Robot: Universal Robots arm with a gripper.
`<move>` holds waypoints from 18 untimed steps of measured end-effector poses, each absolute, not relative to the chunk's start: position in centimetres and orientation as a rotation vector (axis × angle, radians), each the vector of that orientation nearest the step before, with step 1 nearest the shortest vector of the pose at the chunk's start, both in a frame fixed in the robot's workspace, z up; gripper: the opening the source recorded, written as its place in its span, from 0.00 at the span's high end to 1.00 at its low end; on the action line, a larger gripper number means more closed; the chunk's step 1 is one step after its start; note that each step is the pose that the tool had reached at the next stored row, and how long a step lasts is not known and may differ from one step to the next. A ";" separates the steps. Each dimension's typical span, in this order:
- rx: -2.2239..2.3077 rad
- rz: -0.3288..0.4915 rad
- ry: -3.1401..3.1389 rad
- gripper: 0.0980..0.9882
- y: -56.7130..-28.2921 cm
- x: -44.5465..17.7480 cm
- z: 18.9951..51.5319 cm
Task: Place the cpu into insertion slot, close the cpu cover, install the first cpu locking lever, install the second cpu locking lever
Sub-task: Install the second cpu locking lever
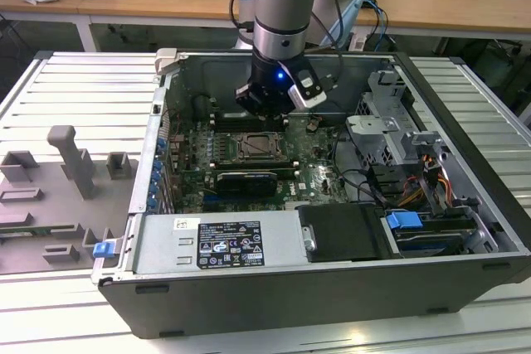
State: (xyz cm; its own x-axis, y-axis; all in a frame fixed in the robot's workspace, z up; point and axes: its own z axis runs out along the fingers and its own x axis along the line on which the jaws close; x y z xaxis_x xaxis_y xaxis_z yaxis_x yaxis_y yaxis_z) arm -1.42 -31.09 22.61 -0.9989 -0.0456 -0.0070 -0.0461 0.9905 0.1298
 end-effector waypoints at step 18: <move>-0.072 0.205 3.130 0.99 -32.9 -1.4 24.0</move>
